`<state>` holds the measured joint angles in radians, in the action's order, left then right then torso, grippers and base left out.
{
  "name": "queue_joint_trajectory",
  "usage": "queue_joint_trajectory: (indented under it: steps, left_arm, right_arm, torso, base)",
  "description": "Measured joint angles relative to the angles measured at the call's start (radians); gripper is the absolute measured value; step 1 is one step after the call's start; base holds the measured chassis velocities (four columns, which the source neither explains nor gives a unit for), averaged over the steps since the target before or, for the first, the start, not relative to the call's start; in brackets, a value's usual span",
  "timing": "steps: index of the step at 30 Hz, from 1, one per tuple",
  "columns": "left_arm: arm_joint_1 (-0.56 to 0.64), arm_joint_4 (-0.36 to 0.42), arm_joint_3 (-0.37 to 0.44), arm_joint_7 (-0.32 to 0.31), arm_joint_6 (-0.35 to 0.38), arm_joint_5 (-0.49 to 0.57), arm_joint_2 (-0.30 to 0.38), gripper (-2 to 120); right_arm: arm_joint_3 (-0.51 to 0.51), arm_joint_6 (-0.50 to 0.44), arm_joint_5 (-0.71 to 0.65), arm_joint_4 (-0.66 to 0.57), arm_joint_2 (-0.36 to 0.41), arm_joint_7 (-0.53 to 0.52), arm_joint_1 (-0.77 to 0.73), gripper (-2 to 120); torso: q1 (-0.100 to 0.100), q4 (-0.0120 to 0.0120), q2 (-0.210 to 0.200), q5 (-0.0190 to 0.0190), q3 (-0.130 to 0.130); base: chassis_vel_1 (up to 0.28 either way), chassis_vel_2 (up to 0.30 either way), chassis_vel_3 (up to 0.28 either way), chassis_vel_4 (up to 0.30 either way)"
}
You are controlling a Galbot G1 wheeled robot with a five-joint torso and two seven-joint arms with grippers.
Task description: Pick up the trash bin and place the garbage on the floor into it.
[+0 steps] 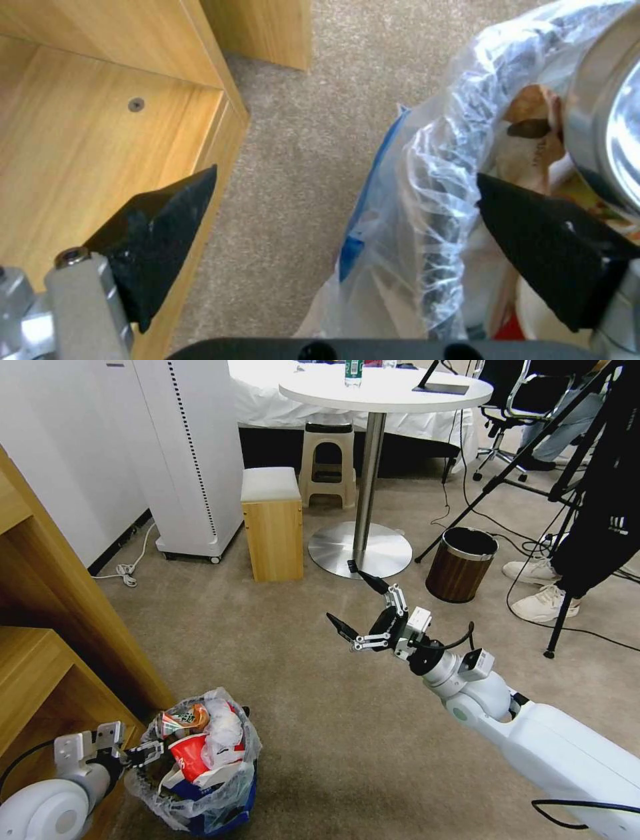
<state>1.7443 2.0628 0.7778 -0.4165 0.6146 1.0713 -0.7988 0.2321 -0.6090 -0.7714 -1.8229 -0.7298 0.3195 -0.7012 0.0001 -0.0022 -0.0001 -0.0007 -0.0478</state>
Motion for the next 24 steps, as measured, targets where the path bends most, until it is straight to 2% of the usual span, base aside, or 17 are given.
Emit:
queue_joint_trajectory:
  steps: [8, 24]
  left_arm:
    - [0.043, 0.014, 0.025, -0.002, 0.000, 0.004, 0.028, 100]
    - [0.103, 0.064, 0.075, -0.013, -0.001, 0.018, 0.041, 100]
  right_arm:
    - [0.009, 0.002, 0.004, 0.002, -0.012, -0.006, 0.012, 100]
    - [0.022, 0.002, 0.017, 0.013, -0.035, -0.008, 0.018, 100]
  torso:
    - [0.000, 0.0001, 0.000, -0.0002, 0.000]
    - [0.000, 0.0000, 0.000, -0.0002, 0.000]
  base:
    - [0.000, 0.000, 0.000, 0.000]
    - [0.000, 0.000, 0.000, 0.000]
